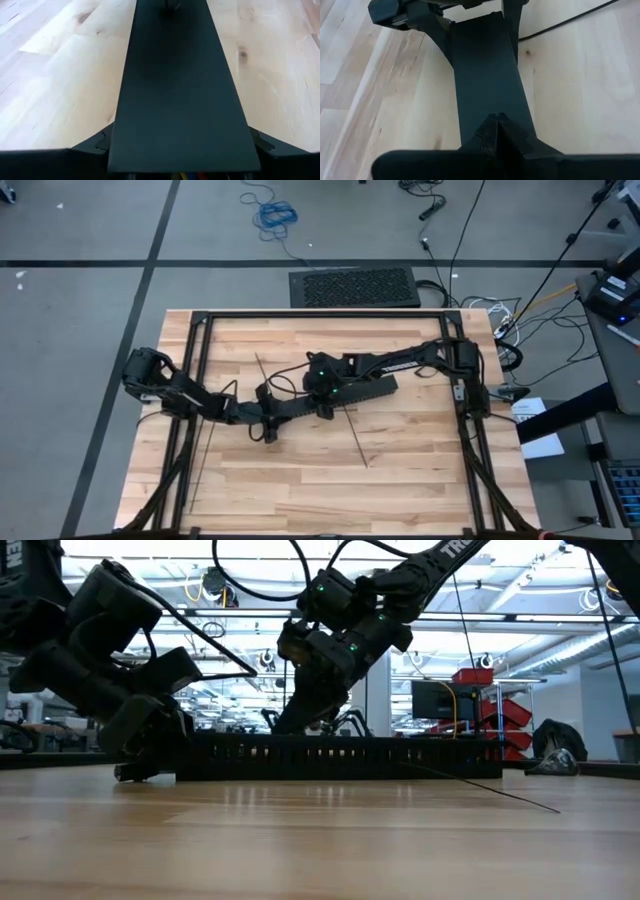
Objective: Ziptie cables
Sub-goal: Insert the cover on the black cable duct
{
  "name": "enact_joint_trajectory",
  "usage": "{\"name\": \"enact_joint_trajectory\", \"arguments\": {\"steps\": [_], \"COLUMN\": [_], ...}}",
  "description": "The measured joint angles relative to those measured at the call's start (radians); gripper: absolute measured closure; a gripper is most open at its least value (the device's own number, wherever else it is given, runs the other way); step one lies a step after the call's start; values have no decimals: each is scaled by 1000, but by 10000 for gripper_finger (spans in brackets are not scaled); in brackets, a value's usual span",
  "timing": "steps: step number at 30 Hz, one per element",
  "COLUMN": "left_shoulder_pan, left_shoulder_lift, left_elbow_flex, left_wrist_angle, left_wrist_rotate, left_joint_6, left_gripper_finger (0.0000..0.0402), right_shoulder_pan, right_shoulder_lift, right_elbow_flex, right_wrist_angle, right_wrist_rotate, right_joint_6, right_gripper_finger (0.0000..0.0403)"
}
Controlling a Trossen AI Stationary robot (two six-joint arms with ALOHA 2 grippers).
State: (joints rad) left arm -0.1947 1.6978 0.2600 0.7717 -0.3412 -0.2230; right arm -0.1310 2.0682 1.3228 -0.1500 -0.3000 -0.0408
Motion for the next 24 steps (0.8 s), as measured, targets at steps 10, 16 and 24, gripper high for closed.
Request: {"name": "enact_joint_trajectory", "arguments": {"steps": [10, 16, 24], "left_shoulder_pan": [5, 5, 6], "left_shoulder_lift": [1, -4, -76], "left_elbow_flex": [0, -1, 2], "left_wrist_angle": [3, 16, -16], "left_wrist_rotate": [0, 0, 48], "left_joint_6": [-4, -1, 0], "left_gripper_finger": [161, 161, 114], "right_shoulder_pan": [1, 2, 16], "right_shoulder_lift": [1, -3, -128], "right_elbow_flex": [-5, -4, -9], "right_wrist_angle": [53, 54, 26], "right_wrist_rotate": [-15, -10, -1], "right_joint_6": [10, 5, -63], "right_gripper_finger": [403, 403, 364]}}
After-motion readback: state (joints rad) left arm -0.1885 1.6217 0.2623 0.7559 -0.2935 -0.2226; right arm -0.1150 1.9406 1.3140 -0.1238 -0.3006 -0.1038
